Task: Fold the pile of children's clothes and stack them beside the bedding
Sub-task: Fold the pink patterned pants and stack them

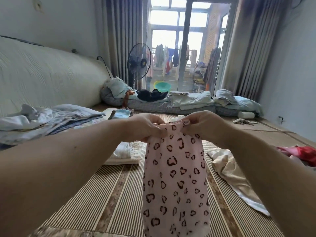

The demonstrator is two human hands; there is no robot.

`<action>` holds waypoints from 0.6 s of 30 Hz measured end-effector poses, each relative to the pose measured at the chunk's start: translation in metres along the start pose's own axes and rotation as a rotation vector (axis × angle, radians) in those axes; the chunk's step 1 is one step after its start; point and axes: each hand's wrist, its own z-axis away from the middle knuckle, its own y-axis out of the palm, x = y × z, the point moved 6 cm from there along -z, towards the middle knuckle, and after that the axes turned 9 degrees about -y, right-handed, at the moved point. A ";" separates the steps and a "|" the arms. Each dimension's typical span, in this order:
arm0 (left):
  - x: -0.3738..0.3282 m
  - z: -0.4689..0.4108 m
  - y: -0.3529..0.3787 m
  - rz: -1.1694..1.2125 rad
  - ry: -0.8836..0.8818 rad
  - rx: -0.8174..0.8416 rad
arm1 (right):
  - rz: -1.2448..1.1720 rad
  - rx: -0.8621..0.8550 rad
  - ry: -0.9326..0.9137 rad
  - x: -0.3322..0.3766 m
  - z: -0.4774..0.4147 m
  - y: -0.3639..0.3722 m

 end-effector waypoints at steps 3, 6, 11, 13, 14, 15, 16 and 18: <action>0.001 -0.022 -0.005 -0.117 -0.023 -0.173 | 0.063 -0.081 0.049 -0.026 -0.014 0.003; -0.018 -0.035 -0.014 -0.417 0.083 -0.433 | 0.075 -0.174 0.043 -0.043 -0.032 0.006; -0.048 -0.048 -0.020 -0.780 0.310 -0.638 | -0.052 -0.307 -0.013 -0.047 -0.054 -0.003; -0.041 -0.048 -0.022 -0.737 0.350 -0.633 | -0.051 -0.304 -0.052 -0.047 -0.056 -0.002; -0.035 -0.047 -0.019 -0.751 0.380 -0.599 | 0.014 -0.288 -0.079 -0.049 -0.055 -0.001; -0.023 -0.047 -0.014 -0.789 0.394 -0.556 | 0.115 -0.255 -0.103 -0.052 -0.051 0.003; -0.008 -0.048 -0.009 -0.816 0.387 -0.509 | 0.213 -0.213 -0.113 -0.058 -0.044 0.009; 0.031 -0.048 0.005 -0.773 0.320 -0.438 | 0.262 -0.093 -0.105 -0.080 -0.025 0.032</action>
